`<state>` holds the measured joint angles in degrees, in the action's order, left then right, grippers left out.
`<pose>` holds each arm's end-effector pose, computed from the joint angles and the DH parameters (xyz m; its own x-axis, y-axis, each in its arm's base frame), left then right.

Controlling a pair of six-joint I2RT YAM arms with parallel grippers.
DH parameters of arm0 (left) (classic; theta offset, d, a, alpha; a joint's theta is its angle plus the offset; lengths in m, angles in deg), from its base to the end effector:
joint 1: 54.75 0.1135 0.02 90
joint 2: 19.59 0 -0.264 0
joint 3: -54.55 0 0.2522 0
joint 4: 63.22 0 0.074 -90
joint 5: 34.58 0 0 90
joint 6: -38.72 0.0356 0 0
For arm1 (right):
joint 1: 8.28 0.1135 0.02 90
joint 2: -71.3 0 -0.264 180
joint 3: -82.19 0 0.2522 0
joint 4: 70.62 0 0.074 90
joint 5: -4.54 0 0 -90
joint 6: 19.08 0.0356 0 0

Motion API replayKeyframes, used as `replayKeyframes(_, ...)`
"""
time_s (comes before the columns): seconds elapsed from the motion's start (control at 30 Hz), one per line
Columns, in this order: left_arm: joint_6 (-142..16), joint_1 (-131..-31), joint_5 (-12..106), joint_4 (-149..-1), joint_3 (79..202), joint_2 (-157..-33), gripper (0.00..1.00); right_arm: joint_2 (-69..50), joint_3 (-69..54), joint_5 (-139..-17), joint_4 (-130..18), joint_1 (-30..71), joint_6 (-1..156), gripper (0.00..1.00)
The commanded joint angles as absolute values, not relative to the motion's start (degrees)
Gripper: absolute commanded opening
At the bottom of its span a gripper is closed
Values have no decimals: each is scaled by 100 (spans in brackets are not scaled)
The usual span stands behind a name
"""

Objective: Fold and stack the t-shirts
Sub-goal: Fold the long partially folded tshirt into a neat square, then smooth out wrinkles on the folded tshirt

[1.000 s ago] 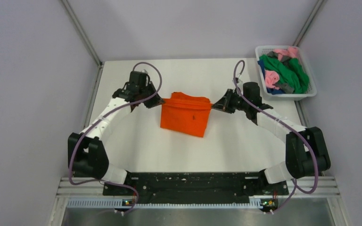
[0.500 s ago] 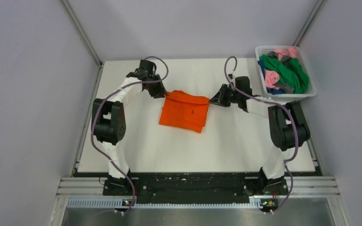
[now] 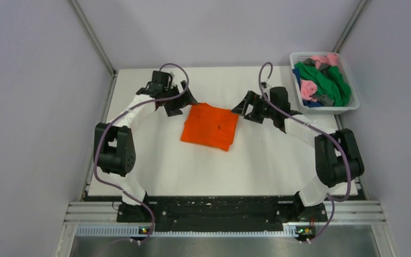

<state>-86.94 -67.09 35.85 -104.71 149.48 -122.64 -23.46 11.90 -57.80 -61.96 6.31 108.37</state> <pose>0.3872 -0.0969 0.2531 -0.8455 -0.3773 -0.3778 -0.0979 0.8051 -0.5850 0.3441 0.1066 0.2144 -0.7843 0.3524 -0.5105 -0.1542 0.6865 0.7106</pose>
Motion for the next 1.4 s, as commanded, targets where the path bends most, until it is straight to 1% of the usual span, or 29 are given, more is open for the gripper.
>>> replayKeyframes(0.0,-8887,-6887,3023,-9660,14303,-11778,99,-1718,1943,-4437,-7600,1513,11415,99)
replayKeyframes(0.07,-9045,-6948,2850,-9499,14098,-11823,99,-1766,2092,-4364,-7930,1917,11629,99)
replayKeyframes(0.2,-9448,-7240,2793,-8992,13600,-12020,99,-2132,2217,-4768,-8513,2404,12107,99)
replayKeyframes(0.47,-9557,-7277,2987,-8769,12924,-12420,99,-2791,2767,-5082,-8491,2414,12027,98)
replayKeyframes(0.63,-9394,-7264,3476,-9050,12478,-12179,99,-2858,3293,-5307,-8249,2101,11809,98)
replayKeyframes(0.83,-9402,-7317,3755,-9208,11635,-11359,99,-2389,3884,-5502,-7805,1934,11377,98)
replayKeyframes(0.97,-9561,-7602,3897,-9256,11057,-10606,99,-1722,3901,-5459,-7433,1931,11058,98)
replayKeyframes(1.07,-9527,-7686,4385,-9590,11106,-10145,99,-1275,3620,-5803,-6779,1925,10713,98)
replayKeyframes(1.17,-9486,-7689,4863,-9980,11318,-9866,99,-830,3473,-5795,-6557,1893,10637,98)
replayKeyframes(1.3,-9502,-7672,5453,-10446,11593,-9734,99,-240,3476,-6028,-6298,1842,10518,98)
replayKeyframes(1.37,-9488,-7660,5941,-10696,11740,-9744,99,-12,3490,-6214,-6069,1822,10421,98)
